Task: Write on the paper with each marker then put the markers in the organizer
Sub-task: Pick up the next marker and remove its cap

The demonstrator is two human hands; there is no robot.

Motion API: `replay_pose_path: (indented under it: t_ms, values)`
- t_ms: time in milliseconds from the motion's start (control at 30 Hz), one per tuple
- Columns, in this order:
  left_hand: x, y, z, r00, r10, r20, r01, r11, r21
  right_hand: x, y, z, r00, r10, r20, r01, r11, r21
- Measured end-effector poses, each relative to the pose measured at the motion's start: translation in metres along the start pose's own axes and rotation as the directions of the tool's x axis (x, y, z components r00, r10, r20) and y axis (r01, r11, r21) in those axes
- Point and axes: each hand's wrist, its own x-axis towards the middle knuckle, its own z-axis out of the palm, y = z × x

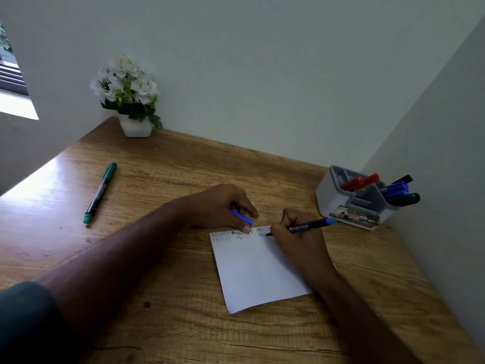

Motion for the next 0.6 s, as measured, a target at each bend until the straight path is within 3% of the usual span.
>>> replay_pose_path:
  t_ms: [600]
  values:
    - [-0.0009,0.0021,-0.0006,1.000,0.006,-0.002,-0.006,1.000,-0.004,0.0034,0.0018,0.0013,0.999,-0.003,-0.045,0.003,1.000,0.006]
